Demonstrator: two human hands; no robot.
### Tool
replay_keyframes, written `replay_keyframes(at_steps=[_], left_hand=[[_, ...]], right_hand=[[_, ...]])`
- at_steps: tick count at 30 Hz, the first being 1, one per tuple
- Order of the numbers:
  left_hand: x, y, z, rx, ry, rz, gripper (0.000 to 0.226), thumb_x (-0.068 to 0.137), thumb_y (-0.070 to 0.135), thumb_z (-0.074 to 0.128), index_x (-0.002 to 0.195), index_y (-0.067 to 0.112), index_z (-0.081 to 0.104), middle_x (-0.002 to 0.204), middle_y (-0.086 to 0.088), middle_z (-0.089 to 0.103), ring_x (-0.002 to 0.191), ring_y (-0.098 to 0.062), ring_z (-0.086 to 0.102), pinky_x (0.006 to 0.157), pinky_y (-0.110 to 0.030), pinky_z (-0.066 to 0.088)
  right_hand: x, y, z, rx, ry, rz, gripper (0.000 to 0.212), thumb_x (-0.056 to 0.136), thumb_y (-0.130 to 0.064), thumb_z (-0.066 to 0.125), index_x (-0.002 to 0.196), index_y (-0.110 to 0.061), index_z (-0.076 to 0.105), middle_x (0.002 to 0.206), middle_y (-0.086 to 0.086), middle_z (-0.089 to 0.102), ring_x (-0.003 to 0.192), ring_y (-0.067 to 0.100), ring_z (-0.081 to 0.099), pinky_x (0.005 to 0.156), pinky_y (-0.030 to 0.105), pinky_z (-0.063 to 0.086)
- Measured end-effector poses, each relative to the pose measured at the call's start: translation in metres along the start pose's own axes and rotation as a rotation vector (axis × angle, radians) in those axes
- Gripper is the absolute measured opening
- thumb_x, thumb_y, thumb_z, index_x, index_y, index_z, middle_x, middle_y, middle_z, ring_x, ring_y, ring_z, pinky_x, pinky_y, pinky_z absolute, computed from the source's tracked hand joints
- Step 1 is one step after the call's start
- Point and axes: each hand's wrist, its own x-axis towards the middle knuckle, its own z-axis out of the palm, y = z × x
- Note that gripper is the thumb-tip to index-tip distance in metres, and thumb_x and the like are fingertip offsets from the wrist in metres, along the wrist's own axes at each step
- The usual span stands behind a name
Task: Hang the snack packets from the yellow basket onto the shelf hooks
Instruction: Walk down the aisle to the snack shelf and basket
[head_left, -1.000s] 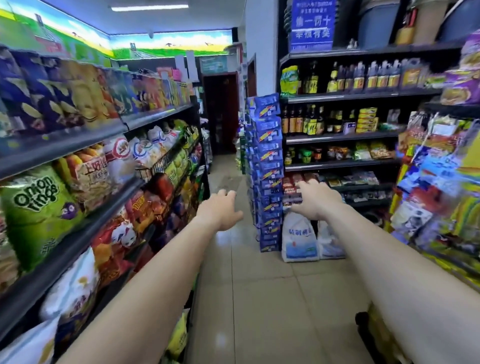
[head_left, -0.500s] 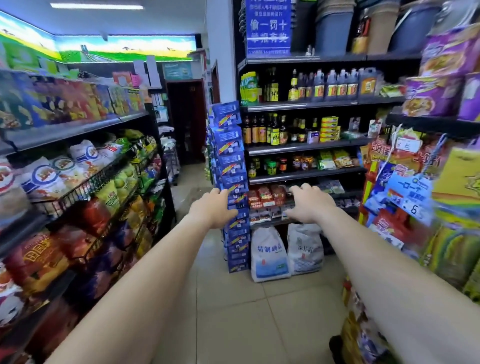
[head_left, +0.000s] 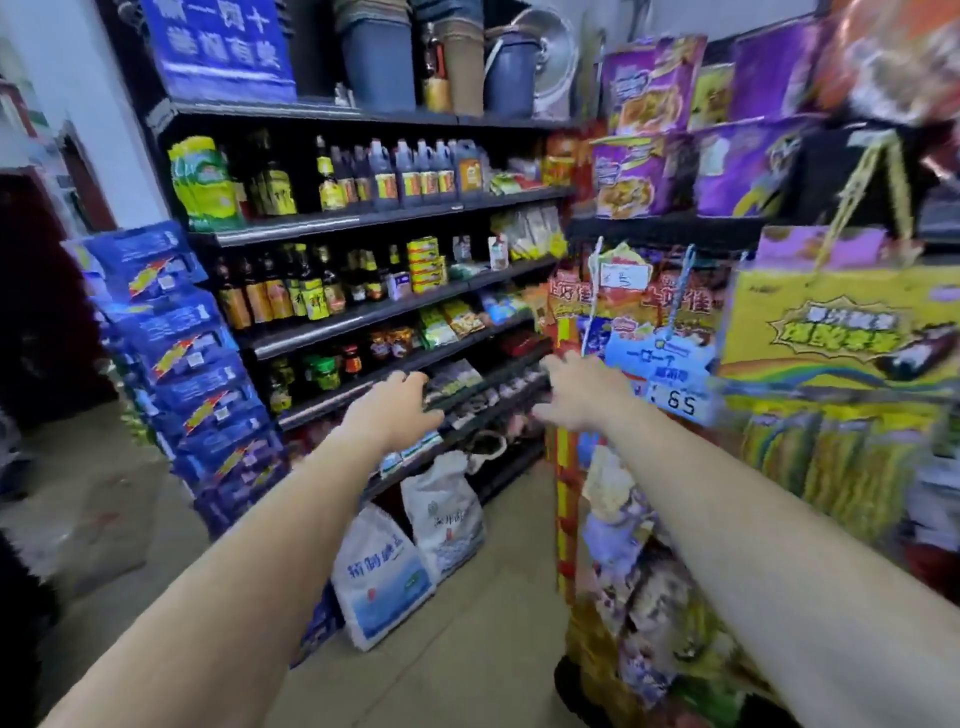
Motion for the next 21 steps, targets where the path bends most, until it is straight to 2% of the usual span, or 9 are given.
replay_keyframes(at_steps=[3, 7, 12, 15, 18, 21], left_hand=[[0.048, 0.023, 0.005, -0.011, -0.042, 0.198, 0.070, 0.093, 0.055, 0.054, 0.150, 0.020, 0.034, 0.147, -0.010, 0.043, 0.130, -0.033, 0.049, 0.101, -0.049, 0.047], [0.069, 0.076, 0.012, -0.103, -0.049, 0.458, 0.071, 0.092, 0.052, 0.057, 0.148, 0.015, 0.039, 0.144, -0.016, 0.046, 0.130, -0.037, 0.049, 0.105, -0.048, 0.044], [0.037, 0.157, 0.031, -0.180, -0.138, 0.725, 0.072, 0.094, 0.053, 0.055, 0.152, 0.017, 0.032, 0.151, -0.014, 0.039, 0.134, -0.035, 0.046, 0.104, -0.049, 0.044], [0.009, 0.205, 0.043, -0.199, -0.154, 0.871, 0.063, 0.093, 0.052, 0.056, 0.142, 0.016, 0.042, 0.140, -0.014, 0.049, 0.128, -0.035, 0.051, 0.100, -0.050, 0.047], [-0.022, 0.253, 0.052, -0.204, -0.167, 0.975, 0.070, 0.094, 0.052, 0.054, 0.151, 0.016, 0.034, 0.147, -0.014, 0.045, 0.132, -0.034, 0.049, 0.103, -0.048, 0.045], [-0.053, 0.302, 0.060, -0.218, -0.190, 1.055, 0.070, 0.096, 0.051, 0.053, 0.152, 0.015, 0.032, 0.152, -0.013, 0.040, 0.135, -0.033, 0.046, 0.104, -0.047, 0.045]], right_hand=[[-0.014, 0.015, -0.005, -0.001, 0.008, 0.195, 0.075, 0.088, -0.057, 0.059, 0.147, -0.019, 0.033, 0.148, 0.014, 0.037, 0.131, 0.038, 0.042, 0.100, 0.052, 0.044], [-0.062, 0.037, -0.015, -0.080, 0.021, 0.434, 0.075, 0.086, -0.058, 0.059, 0.145, -0.019, 0.035, 0.143, 0.013, 0.043, 0.128, 0.038, 0.045, 0.098, 0.050, 0.046], [-0.155, 0.076, -0.027, -0.121, 0.021, 0.706, 0.074, 0.088, -0.056, 0.056, 0.149, -0.023, 0.031, 0.148, 0.011, 0.038, 0.131, 0.035, 0.042, 0.093, 0.049, 0.048], [-0.213, 0.099, -0.027, -0.134, -0.037, 0.876, 0.078, 0.087, -0.060, 0.055, 0.150, -0.022, 0.028, 0.146, 0.013, 0.040, 0.127, 0.037, 0.044, 0.088, 0.048, 0.051], [-0.266, 0.119, -0.024, -0.111, -0.078, 1.004, 0.076, 0.087, -0.061, 0.056, 0.146, -0.020, 0.033, 0.140, 0.013, 0.043, 0.124, 0.037, 0.046, 0.091, 0.050, 0.050], [-0.309, 0.142, -0.019, -0.108, -0.093, 1.072, 0.079, 0.087, -0.061, 0.057, 0.148, -0.018, 0.031, 0.144, 0.013, 0.039, 0.127, 0.037, 0.044, 0.094, 0.049, 0.048]])
